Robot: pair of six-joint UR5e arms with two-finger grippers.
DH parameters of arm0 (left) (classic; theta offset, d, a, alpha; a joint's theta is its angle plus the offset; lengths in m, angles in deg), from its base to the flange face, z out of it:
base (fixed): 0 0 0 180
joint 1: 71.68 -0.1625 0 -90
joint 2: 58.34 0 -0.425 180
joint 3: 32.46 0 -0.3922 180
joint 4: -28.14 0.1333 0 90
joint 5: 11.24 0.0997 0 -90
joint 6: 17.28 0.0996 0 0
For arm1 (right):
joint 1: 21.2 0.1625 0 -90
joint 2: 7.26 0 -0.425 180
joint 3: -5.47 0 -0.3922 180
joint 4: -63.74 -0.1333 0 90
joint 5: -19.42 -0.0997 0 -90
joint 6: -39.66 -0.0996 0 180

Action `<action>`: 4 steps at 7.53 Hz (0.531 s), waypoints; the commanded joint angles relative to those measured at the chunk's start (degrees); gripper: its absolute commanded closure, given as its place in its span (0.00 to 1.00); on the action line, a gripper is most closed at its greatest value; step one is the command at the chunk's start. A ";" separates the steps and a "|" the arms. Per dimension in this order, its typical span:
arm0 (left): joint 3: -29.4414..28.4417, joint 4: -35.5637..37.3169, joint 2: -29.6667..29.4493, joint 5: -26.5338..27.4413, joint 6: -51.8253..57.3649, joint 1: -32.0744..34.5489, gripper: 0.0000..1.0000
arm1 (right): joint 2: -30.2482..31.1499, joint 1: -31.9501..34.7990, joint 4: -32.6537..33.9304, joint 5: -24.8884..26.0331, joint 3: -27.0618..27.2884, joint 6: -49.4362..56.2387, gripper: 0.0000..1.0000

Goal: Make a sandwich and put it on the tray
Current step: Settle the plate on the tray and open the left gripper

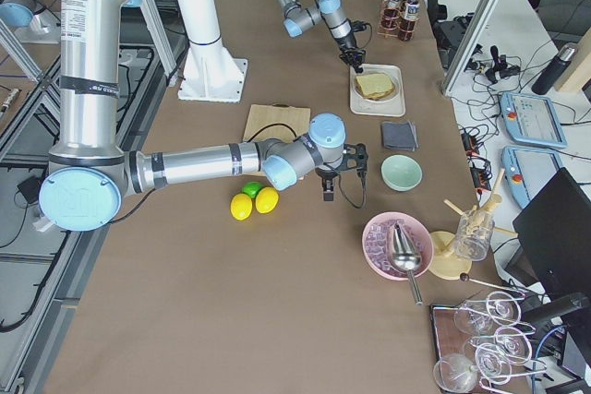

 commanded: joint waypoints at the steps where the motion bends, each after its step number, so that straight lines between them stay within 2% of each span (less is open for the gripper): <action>1: 1.11 0.21 0.03 -0.74 6.61 1.95 0.02 | -0.65 0.00 0.28 -0.01 -0.36 0.05 0.01; 3: 4.09 0.56 1.94 -4.07 11.44 4.06 0.02 | -0.56 0.18 0.37 -0.09 -0.37 0.05 0.01; 4: 6.72 0.39 4.57 -4.08 12.51 4.07 0.02 | -0.56 0.26 0.28 -0.09 -0.37 0.05 0.01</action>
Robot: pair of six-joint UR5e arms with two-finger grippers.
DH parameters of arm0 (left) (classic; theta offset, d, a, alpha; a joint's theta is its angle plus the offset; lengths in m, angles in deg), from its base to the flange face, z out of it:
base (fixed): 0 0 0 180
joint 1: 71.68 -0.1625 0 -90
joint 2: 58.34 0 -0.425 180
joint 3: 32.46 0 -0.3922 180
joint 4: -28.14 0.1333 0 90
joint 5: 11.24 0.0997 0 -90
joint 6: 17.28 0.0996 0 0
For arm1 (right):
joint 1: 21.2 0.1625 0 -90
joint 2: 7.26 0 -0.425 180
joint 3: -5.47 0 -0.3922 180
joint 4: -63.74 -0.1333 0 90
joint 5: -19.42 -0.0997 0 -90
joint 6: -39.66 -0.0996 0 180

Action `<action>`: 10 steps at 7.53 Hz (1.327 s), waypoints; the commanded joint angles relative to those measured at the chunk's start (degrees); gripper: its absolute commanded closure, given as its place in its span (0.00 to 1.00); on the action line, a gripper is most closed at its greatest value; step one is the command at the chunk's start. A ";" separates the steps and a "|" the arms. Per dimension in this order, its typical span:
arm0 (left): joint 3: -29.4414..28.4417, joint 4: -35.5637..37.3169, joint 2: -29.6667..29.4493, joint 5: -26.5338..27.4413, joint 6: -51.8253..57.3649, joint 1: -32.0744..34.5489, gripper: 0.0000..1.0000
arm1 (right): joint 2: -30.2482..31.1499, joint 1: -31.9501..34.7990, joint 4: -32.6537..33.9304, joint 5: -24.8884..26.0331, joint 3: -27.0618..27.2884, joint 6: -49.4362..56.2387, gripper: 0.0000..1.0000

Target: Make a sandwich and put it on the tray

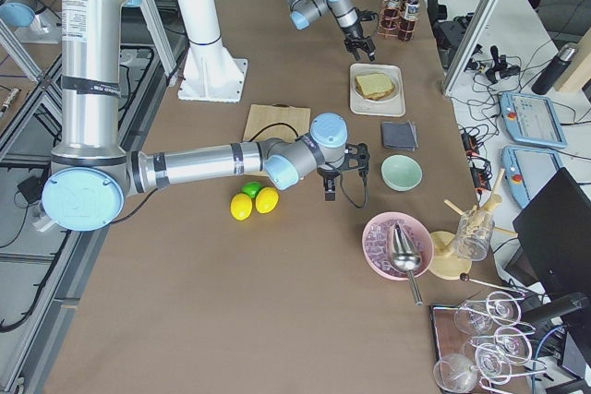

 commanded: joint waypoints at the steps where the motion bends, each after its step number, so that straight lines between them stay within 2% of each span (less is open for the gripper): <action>1: 8.31 0.17 7.18 -1.14 5.72 0.92 0.02 | -0.03 0.49 0.06 -0.10 0.06 0.09 0.01; 3: 19.37 2.54 15.61 -0.26 18.88 1.09 0.02 | 0.15 1.89 0.15 -0.02 -0.03 0.35 0.01; 4: 22.12 2.63 18.79 -0.17 20.15 2.83 0.02 | 0.41 3.12 0.24 -0.02 -0.38 2.53 0.01; 6: 26.88 2.98 24.34 -0.78 30.13 5.12 0.02 | -0.81 6.63 10.11 1.11 -0.65 13.03 0.01; 8: 31.53 2.37 29.60 -1.66 31.05 7.50 0.02 | -3.88 11.72 21.02 3.58 -0.73 24.65 0.01; 9: 31.73 2.28 30.41 -5.67 31.75 9.77 0.02 | -5.03 13.31 24.03 5.50 -0.82 29.66 0.01; 10: 31.56 2.54 33.12 -15.10 34.98 14.58 0.02 | -4.69 14.72 25.62 5.35 -0.82 32.84 0.01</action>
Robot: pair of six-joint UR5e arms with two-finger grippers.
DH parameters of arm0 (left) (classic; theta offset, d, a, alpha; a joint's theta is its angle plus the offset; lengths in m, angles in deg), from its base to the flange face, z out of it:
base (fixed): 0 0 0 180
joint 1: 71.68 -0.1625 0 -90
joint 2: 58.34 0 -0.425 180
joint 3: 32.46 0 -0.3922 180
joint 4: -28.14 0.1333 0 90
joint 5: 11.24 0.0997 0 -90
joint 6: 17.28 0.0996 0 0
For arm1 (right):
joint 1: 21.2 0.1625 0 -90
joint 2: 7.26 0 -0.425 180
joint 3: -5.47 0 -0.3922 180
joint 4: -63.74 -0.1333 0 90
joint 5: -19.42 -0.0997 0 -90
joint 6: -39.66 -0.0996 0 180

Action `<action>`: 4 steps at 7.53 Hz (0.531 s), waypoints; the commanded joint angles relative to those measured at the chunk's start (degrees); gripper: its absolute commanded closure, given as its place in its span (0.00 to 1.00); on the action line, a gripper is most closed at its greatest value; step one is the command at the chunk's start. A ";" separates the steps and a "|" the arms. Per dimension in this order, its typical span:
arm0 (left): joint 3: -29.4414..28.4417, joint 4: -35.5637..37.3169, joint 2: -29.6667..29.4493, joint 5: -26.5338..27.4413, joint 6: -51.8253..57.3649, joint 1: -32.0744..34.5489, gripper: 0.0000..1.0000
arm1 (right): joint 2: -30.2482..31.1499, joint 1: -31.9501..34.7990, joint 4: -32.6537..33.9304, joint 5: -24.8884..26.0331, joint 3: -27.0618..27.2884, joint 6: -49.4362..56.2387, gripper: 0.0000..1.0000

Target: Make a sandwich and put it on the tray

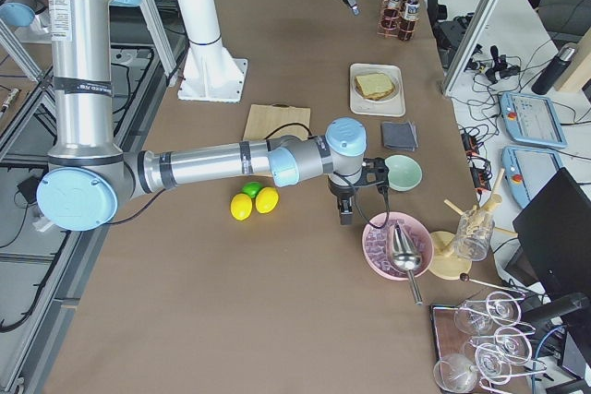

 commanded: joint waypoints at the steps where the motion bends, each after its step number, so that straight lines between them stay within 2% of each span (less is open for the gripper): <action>1: -0.45 0.37 6.55 -20.86 12.41 12.01 0.02 | 0.14 4.16 4.96 1.45 -0.15 8.88 0.01; 3: -3.87 1.16 12.71 -31.63 34.36 22.30 0.02 | 0.50 7.67 6.01 0.58 -2.69 16.15 0.01; 4: -6.50 1.68 14.82 -34.90 42.48 26.96 0.02 | 0.50 8.47 8.37 0.57 -2.44 17.76 0.01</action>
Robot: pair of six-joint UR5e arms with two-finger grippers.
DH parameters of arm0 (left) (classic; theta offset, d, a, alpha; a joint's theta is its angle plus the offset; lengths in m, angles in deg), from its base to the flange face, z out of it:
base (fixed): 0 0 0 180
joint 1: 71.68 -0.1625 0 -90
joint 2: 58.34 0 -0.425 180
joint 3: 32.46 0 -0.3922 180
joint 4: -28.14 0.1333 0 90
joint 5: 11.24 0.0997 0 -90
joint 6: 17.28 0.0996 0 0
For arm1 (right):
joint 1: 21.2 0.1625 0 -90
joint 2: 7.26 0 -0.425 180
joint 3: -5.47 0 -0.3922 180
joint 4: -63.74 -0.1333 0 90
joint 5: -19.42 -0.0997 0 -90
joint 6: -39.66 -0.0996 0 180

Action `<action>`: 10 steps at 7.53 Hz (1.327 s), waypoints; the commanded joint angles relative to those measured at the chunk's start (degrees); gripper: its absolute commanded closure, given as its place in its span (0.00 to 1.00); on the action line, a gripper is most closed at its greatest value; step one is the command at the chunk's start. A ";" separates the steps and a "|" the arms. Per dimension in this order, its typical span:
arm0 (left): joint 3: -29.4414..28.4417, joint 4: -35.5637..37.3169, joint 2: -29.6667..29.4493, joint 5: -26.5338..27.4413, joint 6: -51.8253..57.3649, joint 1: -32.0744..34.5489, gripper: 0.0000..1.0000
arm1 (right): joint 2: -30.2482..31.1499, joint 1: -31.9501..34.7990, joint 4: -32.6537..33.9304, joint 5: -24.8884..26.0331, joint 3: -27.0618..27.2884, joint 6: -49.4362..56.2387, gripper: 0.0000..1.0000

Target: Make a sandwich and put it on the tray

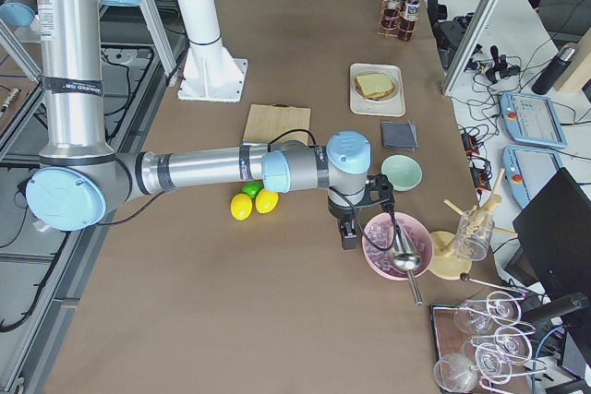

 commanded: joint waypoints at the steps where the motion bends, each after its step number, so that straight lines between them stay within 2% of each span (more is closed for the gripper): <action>1: -5.84 2.62 6.48 -8.14 25.92 12.56 0.02 | 0.88 3.04 4.29 -0.39 -1.13 4.97 0.01; 2: -5.60 9.51 7.72 -8.32 37.07 16.43 0.02 | 1.23 3.23 6.39 0.48 -1.05 4.89 0.01; 4: -5.24 23.66 7.73 -8.32 55.37 24.33 0.02 | 1.24 3.40 6.50 0.66 -1.31 4.89 0.01; 5: -5.33 29.04 7.90 -8.32 60.86 27.07 0.02 | 1.32 3.40 6.41 1.62 -1.40 4.71 0.01; 6: -5.07 32.14 8.08 -8.41 61.61 28.75 0.02 | 1.41 3.40 6.15 1.80 -1.66 4.62 0.01; 8: -5.41 32.52 8.17 -8.15 61.62 30.18 0.02 | 2.90 3.40 5.97 1.19 -3.33 4.71 0.00; 10: -5.59 32.43 7.91 -8.32 61.18 30.18 0.02 | 2.65 3.32 5.80 -0.30 -2.20 4.37 0.00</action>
